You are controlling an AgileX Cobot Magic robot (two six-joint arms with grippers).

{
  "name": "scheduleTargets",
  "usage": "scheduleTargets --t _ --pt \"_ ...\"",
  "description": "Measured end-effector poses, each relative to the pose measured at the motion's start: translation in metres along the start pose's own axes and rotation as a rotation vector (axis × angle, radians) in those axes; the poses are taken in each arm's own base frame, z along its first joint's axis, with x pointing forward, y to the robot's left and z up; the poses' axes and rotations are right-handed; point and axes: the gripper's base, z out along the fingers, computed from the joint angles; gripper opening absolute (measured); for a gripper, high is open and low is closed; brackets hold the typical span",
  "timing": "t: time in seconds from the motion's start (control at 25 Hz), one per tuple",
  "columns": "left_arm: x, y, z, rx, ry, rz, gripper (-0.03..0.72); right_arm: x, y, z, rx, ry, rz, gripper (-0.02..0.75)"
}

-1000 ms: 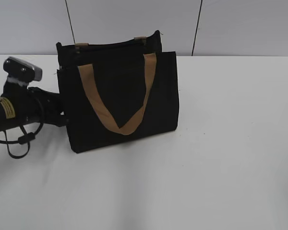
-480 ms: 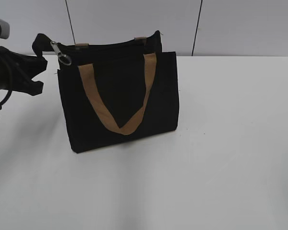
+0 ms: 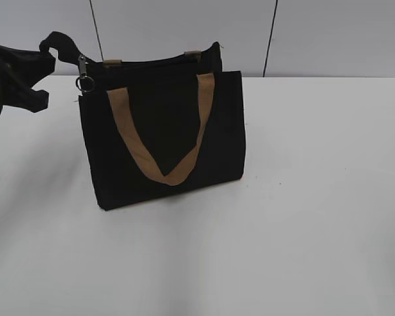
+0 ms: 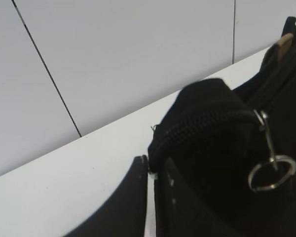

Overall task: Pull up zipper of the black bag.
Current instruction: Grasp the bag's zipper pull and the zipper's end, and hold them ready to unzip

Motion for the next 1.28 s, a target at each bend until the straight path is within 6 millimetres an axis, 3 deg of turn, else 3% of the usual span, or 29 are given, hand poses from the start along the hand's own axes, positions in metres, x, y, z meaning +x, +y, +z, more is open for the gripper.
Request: scheduleTargets --t 0.28,0.52,0.68,1.08,1.28 --pt "-0.002 0.000 0.000 0.004 -0.024 -0.014 0.015 -0.007 0.000 0.005 -0.009 0.030 0.008 0.482" --pt "-0.005 0.000 -0.001 0.005 -0.041 -0.015 0.015 -0.054 0.003 0.013 -0.058 -0.018 -0.029 0.482" --pt "-0.005 0.000 -0.001 0.003 -0.042 -0.024 0.015 -0.082 0.013 0.025 -0.182 -0.066 -0.178 0.482" --pt "-0.005 0.000 -0.002 0.002 -0.043 -0.030 0.015 -0.127 0.064 0.107 -0.608 0.057 -0.423 0.482" --pt "-0.005 0.000 -0.002 0.002 -0.043 -0.053 0.013 -0.147 0.105 0.141 -0.757 0.027 -0.576 0.482"
